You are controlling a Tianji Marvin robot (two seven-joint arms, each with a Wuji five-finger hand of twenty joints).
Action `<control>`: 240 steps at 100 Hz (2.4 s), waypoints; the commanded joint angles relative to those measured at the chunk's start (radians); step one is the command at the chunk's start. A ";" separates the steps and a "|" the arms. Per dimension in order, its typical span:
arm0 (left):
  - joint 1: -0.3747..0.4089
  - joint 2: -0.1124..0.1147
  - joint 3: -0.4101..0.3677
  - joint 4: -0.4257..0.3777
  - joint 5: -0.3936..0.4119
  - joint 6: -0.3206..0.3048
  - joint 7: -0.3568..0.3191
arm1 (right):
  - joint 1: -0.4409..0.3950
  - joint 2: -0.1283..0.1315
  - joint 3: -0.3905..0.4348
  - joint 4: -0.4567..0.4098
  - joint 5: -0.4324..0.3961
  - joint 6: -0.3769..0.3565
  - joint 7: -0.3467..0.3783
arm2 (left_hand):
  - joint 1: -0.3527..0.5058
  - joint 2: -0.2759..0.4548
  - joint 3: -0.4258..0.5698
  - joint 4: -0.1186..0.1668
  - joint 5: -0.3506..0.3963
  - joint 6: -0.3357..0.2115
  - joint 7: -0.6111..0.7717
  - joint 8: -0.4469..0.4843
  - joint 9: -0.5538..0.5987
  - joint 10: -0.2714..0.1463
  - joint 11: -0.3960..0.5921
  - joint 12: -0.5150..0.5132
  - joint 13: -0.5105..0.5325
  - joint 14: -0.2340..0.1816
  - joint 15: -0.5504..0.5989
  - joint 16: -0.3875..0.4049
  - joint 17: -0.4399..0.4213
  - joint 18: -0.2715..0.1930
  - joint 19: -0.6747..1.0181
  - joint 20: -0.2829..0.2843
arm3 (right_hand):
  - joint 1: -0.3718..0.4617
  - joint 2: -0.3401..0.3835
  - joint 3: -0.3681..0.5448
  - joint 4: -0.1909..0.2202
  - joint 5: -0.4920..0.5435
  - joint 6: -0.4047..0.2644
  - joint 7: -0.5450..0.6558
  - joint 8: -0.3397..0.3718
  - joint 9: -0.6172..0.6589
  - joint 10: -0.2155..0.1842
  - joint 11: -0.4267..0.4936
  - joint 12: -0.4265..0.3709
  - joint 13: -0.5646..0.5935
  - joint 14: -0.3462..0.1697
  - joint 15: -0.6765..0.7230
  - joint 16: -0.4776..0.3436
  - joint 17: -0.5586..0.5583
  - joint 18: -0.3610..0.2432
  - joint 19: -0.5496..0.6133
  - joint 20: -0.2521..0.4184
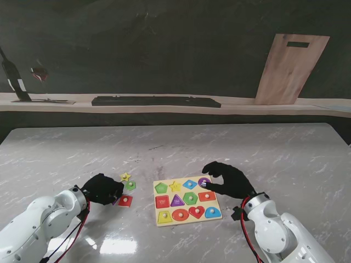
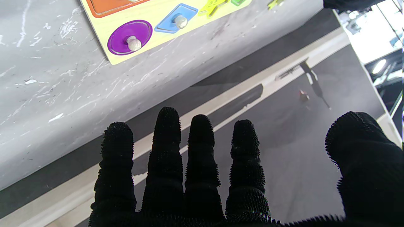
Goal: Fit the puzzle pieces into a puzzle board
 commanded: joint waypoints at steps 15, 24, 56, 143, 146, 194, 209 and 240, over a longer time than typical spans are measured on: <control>0.025 -0.001 -0.006 0.002 0.003 0.010 -0.013 | -0.006 -0.001 -0.001 -0.006 -0.002 0.000 -0.003 | -0.009 -0.056 0.111 -0.056 0.027 -0.008 0.077 0.003 0.061 0.014 0.030 -0.020 0.051 -0.014 0.042 0.032 0.017 -0.097 0.034 0.021 | -0.015 0.019 -0.016 0.029 -0.001 -0.026 -0.015 -0.003 0.015 -0.029 0.011 0.010 0.007 -0.016 0.012 0.016 -0.012 0.007 0.016 0.017; 0.039 -0.002 -0.018 -0.014 0.005 0.018 -0.014 | -0.006 -0.001 -0.001 -0.006 -0.001 0.000 -0.003 | -0.036 -0.058 0.159 -0.051 0.014 -0.007 0.101 0.011 0.053 0.014 0.054 0.002 0.052 -0.018 0.050 0.042 0.022 -0.094 0.036 0.020 | -0.014 0.019 -0.016 0.029 0.000 -0.024 -0.015 -0.003 0.014 -0.028 0.011 0.010 0.007 -0.017 0.012 0.016 -0.012 0.007 0.016 0.017; 0.081 -0.011 -0.058 -0.067 0.012 0.041 0.021 | -0.001 -0.001 -0.004 -0.002 0.006 -0.001 0.002 | -0.095 -0.057 0.266 -0.013 -0.013 -0.005 0.148 0.030 0.036 0.014 0.099 0.049 0.050 -0.016 0.068 0.061 0.022 -0.090 0.046 0.024 | -0.013 0.020 -0.016 0.029 -0.001 -0.026 -0.016 -0.003 0.014 -0.027 0.011 0.010 0.007 -0.017 0.013 0.016 -0.012 0.007 0.015 0.017; 0.065 -0.014 -0.050 -0.125 -0.010 -0.057 0.005 | 0.004 -0.001 -0.009 0.005 0.011 -0.009 0.006 | -0.083 -0.054 0.282 -0.002 -0.038 -0.004 0.178 0.050 0.004 0.009 0.102 0.092 0.052 -0.008 0.007 0.093 0.045 -0.083 -0.056 -0.039 | -0.013 0.021 -0.017 0.029 -0.002 -0.027 -0.018 -0.003 0.014 -0.027 0.011 0.010 0.006 -0.016 0.012 0.016 -0.012 0.007 0.015 0.017; 0.060 -0.013 -0.047 -0.126 -0.010 -0.064 0.003 | 0.004 -0.001 -0.009 0.006 0.011 -0.011 0.007 | -0.084 -0.053 0.281 -0.002 -0.039 -0.003 0.177 0.049 0.002 0.010 0.102 0.092 0.051 -0.008 0.008 0.095 0.044 -0.084 -0.055 -0.039 | -0.013 0.021 -0.017 0.029 -0.004 -0.028 -0.018 -0.003 0.014 -0.027 0.011 0.010 0.006 -0.015 0.012 0.016 -0.012 0.007 0.015 0.017; -0.134 -0.012 0.100 -0.065 -0.096 -0.166 -0.073 | -0.004 -0.005 0.005 0.003 0.012 -0.037 -0.016 | -0.088 -0.045 0.277 -0.001 -0.048 -0.011 0.178 0.050 -0.002 0.007 0.105 0.091 0.045 -0.010 0.010 0.110 0.034 -0.092 -0.029 -0.029 | -0.014 0.020 -0.018 0.029 -0.002 -0.026 -0.018 -0.003 0.015 -0.028 0.011 0.010 0.005 -0.017 0.011 0.016 -0.012 0.007 0.015 0.018; -0.229 -0.016 0.190 -0.012 -0.134 -0.194 -0.076 | -0.013 -0.007 0.019 0.001 0.015 -0.047 -0.028 | -0.106 -0.041 0.278 -0.002 -0.051 -0.028 0.180 0.053 0.003 -0.007 0.106 0.084 0.047 -0.015 0.038 0.110 0.031 -0.090 0.043 0.008 | -0.014 0.020 -0.017 0.029 -0.001 -0.026 -0.018 -0.003 0.015 -0.028 0.011 0.010 0.006 -0.017 0.011 0.016 -0.011 0.007 0.016 0.018; -0.414 -0.041 0.394 0.110 -0.258 -0.227 -0.077 | -0.034 -0.013 0.052 -0.003 0.016 -0.066 -0.058 | -0.114 -0.037 0.280 -0.004 -0.057 -0.034 0.185 0.053 0.000 -0.014 0.107 0.082 0.045 -0.022 0.047 0.101 0.033 -0.096 0.059 0.019 | -0.014 0.021 -0.018 0.029 0.000 -0.025 -0.018 -0.003 0.015 -0.028 0.010 0.010 0.007 -0.017 0.011 0.016 -0.012 0.006 0.015 0.017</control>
